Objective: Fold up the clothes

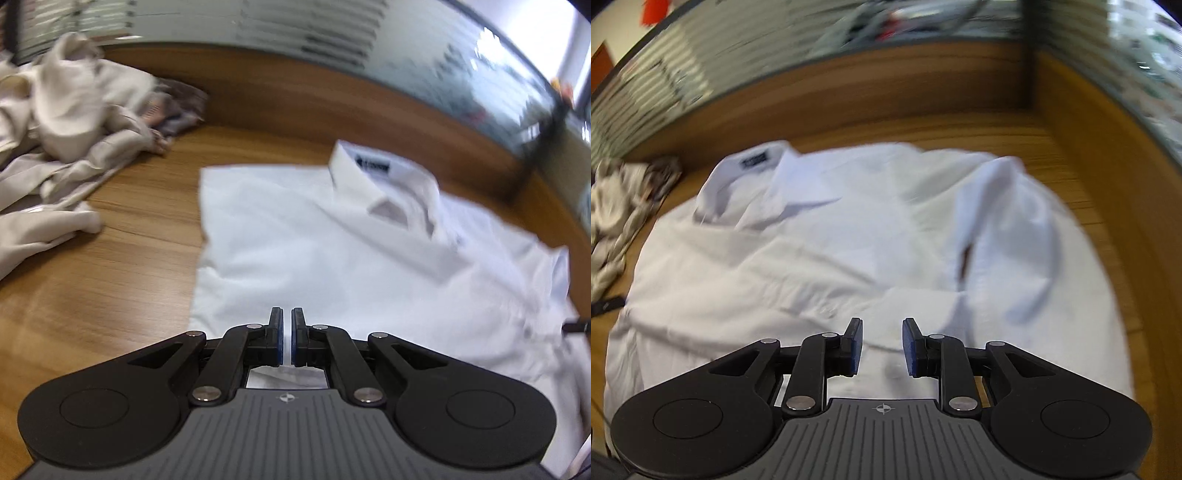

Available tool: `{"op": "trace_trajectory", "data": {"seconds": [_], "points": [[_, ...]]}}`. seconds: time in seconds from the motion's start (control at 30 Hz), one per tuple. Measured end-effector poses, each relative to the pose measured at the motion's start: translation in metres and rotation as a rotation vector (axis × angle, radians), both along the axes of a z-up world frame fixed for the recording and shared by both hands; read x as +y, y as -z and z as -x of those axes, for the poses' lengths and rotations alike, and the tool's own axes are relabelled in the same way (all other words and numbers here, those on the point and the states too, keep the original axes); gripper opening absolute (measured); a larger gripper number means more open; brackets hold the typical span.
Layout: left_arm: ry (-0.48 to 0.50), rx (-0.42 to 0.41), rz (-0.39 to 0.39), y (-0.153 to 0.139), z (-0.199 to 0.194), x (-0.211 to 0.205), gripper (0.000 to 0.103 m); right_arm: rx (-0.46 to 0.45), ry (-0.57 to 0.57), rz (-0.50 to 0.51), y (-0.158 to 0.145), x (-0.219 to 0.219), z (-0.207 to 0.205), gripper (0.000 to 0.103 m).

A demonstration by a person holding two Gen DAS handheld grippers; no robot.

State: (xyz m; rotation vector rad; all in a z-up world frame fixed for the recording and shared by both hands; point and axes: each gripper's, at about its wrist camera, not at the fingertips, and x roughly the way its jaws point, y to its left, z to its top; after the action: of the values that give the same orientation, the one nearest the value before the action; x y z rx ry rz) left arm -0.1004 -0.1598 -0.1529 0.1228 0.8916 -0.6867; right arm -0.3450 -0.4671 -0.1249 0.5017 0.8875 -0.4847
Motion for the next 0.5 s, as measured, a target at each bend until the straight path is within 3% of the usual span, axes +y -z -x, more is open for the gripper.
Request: {"op": "trace_trajectory", "data": {"seconds": [0.1,0.27,0.37,0.5], "points": [[0.008,0.006,-0.059,0.018,-0.005,-0.007,0.006,0.025,-0.022,-0.006,0.015,0.003,-0.008,0.026],[0.018,0.010,-0.067,0.018,-0.013,-0.005,0.009,0.082,-0.070,0.021,0.037,0.004,-0.012,0.027],[-0.005,0.014,-0.051,0.006,-0.020,-0.004,0.034,0.068,-0.055,0.009,0.029,0.002,-0.012,0.027],[-0.016,0.008,-0.031,-0.006,-0.029,-0.006,0.034,-0.004,0.058,-0.005,0.013,-0.009,-0.007,0.032]]}}
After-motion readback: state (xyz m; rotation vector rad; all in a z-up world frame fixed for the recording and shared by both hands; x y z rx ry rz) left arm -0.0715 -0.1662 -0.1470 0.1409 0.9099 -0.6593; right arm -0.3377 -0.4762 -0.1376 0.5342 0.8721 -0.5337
